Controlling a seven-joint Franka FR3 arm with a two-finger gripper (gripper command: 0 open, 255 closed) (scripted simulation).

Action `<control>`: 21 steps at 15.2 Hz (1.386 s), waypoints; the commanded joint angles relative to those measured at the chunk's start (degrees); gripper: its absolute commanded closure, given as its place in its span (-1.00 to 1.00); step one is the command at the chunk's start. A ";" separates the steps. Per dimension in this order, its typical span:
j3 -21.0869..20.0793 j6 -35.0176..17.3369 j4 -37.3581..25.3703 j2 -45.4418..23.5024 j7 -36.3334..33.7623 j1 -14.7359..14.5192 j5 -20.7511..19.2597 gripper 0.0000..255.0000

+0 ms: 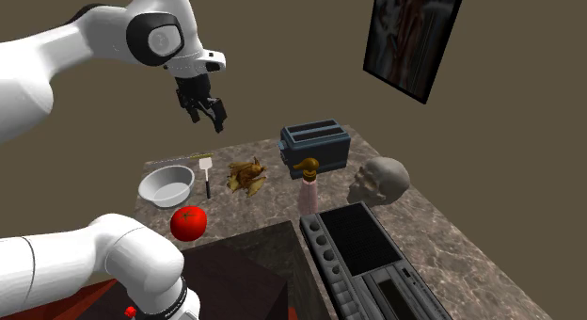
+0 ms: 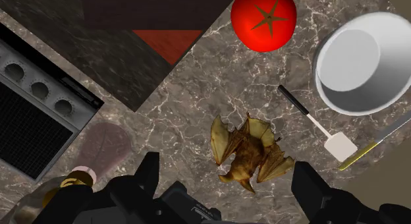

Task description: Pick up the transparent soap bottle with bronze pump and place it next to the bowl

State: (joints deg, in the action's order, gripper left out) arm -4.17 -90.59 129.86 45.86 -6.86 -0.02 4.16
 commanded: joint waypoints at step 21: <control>13.98 -16.62 -10.22 -32.06 12.95 6.95 -4.86 -1.00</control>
State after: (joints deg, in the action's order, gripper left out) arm 9.16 -106.32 120.64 15.96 5.43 6.66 -0.79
